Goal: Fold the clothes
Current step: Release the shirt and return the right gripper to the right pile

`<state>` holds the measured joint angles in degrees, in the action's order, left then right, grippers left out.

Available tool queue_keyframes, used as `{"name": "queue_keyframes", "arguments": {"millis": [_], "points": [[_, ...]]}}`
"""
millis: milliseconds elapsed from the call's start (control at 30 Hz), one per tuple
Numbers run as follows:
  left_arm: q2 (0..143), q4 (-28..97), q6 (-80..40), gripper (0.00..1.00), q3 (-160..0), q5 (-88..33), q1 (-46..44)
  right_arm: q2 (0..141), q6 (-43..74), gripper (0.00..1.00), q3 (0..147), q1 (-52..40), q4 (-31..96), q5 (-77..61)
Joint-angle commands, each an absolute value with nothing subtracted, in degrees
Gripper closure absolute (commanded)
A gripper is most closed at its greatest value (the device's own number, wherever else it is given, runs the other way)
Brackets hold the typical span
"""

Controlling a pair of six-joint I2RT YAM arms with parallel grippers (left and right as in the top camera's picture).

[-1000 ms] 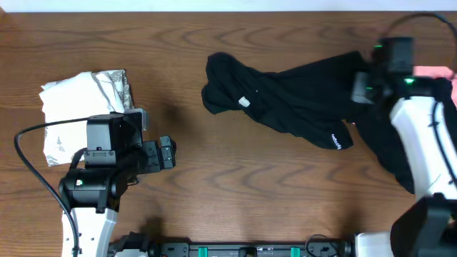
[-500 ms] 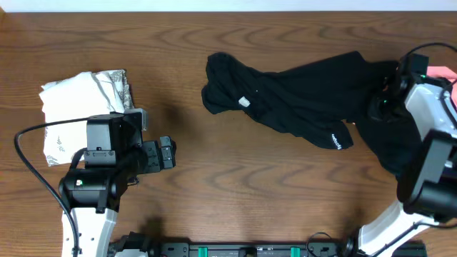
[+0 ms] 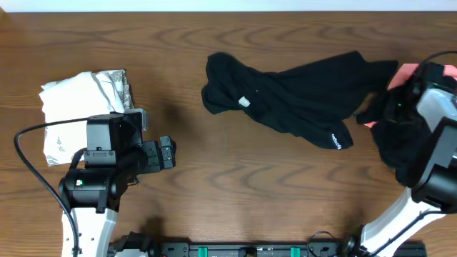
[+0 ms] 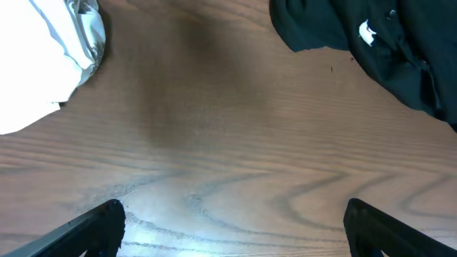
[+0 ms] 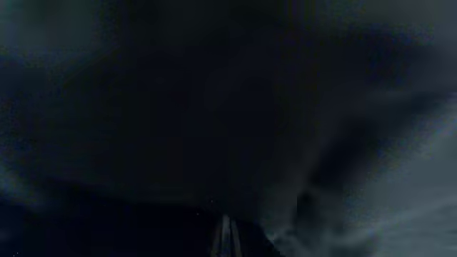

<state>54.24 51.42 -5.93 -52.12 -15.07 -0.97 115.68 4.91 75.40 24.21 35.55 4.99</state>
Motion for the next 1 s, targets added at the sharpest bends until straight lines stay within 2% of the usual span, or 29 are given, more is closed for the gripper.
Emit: {"name": "queue_keyframes", "arguments": {"millis": [0, 200, 500, 700, 800, 967], "points": [[54.2, 51.6, -5.2, 0.02, -53.1, -15.4, -1.1, 116.7, 4.7, 0.94, 75.7, 29.0, 34.9, 7.3], [54.2, 51.6, -5.2, 0.02, -53.1, -15.4, -1.1, 116.7, 6.4, 0.94, 75.7, 34.8, 34.9, 3.1], [54.2, 51.6, -5.2, 0.02, -53.1, -15.4, -1.1, 113.3, 6.4, 0.82, 77.1, 36.8, 35.0, -8.4], [54.2, 51.5, -5.2, 0.02, -53.1, -15.9, -1.1, 101.8, 6.3, 0.73, 80.3, 35.9, 36.0, -13.2], [54.3, 49.7, -5.2, 0.02, -53.1, -19.9, -1.1, 95.3, 4.5, 0.69, 80.5, 35.0, 36.6, -18.1], [56.4, 44.7, -10.9, 0.02, -53.1, -23.8, -3.3, 86.4, 2.0, 0.62, 80.5, 32.3, 45.0, -20.1]]}}
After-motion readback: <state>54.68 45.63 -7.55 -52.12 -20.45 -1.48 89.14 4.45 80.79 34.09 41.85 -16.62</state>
